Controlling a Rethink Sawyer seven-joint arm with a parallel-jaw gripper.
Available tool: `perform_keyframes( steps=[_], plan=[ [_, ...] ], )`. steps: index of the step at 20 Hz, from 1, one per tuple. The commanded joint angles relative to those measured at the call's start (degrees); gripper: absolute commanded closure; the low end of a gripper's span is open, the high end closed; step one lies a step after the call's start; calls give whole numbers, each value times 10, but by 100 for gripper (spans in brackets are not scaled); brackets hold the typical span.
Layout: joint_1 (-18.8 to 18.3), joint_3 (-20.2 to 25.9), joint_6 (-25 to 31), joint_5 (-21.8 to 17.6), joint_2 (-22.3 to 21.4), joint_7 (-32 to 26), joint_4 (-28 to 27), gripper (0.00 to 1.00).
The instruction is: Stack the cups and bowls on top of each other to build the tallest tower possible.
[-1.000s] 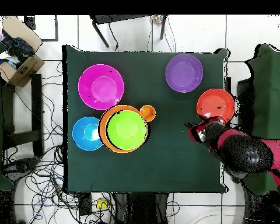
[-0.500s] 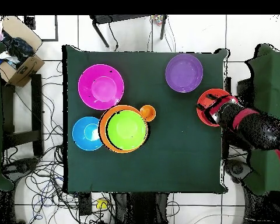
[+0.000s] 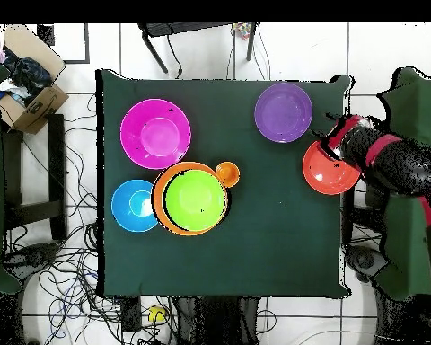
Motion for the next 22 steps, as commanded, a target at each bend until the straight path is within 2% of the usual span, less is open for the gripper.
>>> perform_keyframes(
  steps=[1, 6, 9, 13, 22],
  plan=[
    [40, -7, 59, -20, 43, -202, -62, 0],
    [37, -14, 65, -18, 47, -206, -54, 0],
    [33, -19, 89, -12, 47, -212, -52, 0],
    [34, -40, 102, -23, 48, -218, -67, 0],
    [31, -67, 70, -55, 66, -191, -66, 0]
  ],
)
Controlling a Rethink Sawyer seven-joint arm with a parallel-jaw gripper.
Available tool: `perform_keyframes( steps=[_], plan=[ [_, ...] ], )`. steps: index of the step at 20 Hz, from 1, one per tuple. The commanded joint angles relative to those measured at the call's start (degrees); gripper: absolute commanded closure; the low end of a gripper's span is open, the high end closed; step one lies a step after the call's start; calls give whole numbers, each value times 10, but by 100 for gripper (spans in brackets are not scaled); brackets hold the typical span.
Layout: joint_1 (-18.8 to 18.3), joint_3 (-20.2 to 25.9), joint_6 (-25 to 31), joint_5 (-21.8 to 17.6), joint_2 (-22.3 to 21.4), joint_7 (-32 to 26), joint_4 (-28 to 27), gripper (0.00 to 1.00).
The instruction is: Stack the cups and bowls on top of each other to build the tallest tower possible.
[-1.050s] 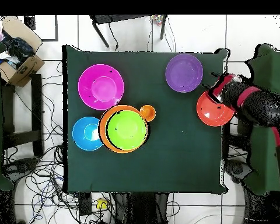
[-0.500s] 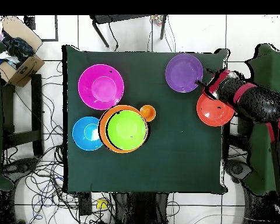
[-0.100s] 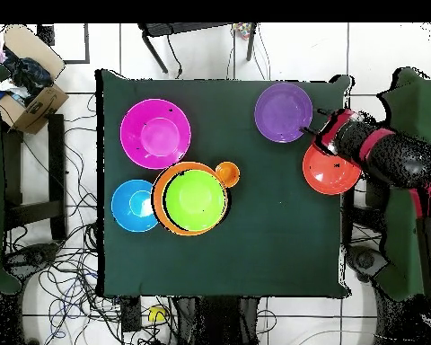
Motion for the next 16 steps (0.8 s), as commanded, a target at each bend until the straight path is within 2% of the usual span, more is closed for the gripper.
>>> perform_keyframes(
  steps=[1, 6, 11, 16],
  plan=[
    [21, -74, 41, -56, 24, -142, -35, 0],
    [19, -83, 34, -70, 30, -140, -32, 0],
    [22, -98, 61, -78, 26, -140, -37, 0],
    [25, -109, 64, -81, 21, -131, -33, 0]
  ],
)
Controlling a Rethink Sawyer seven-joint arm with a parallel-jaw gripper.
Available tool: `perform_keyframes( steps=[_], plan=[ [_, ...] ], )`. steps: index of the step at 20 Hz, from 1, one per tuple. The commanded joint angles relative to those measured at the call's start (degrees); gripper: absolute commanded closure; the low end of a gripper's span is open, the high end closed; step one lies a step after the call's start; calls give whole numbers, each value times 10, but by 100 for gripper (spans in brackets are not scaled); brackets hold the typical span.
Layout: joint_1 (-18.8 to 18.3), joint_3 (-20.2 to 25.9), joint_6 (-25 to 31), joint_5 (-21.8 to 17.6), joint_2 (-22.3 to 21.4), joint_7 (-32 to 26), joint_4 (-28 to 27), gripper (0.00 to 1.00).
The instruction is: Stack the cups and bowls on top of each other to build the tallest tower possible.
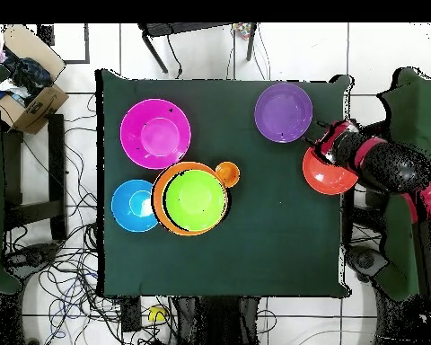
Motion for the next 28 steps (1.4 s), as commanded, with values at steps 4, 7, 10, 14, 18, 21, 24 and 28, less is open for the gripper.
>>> perform_keyframes(
  steps=[4, 7, 10, 14, 18, 21, 24, 28],
  plan=[
    [28, -89, 64, -50, 7, -128, -30, 0],
    [25, -95, 64, -46, 5, -119, -24, 0],
    [21, -100, 61, -48, -8, -111, -6, 0],
    [15, -106, 53, -49, -25, -98, 19, 0],
    [9, -109, 36, -52, -29, -91, 36, 0],
    [6, -114, 29, -57, -31, -83, 46, 0],
    [0, -116, 17, -61, -35, -75, 61, 0],
    [-6, -116, 7, -63, -46, -62, 83, 0]
  ],
)
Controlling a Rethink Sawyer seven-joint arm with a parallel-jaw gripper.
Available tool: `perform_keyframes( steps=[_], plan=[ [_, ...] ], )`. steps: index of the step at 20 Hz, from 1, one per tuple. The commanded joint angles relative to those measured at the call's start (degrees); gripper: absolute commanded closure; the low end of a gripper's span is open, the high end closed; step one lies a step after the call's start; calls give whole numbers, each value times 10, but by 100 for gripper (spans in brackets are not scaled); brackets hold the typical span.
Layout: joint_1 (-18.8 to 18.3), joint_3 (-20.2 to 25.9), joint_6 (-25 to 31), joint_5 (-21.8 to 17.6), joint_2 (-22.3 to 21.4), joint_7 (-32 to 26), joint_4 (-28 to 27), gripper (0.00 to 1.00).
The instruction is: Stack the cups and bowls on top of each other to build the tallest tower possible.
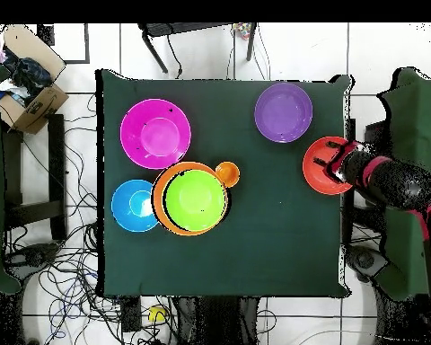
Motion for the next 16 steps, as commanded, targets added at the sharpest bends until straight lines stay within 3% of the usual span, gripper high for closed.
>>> perform_keyframes(
  steps=[1, 16],
  plan=[
    [9, -63, 3, -54, -19, -61, 68, 0],
    [-1, -67, -84, -86, 6, -40, 100, 0]
  ],
)
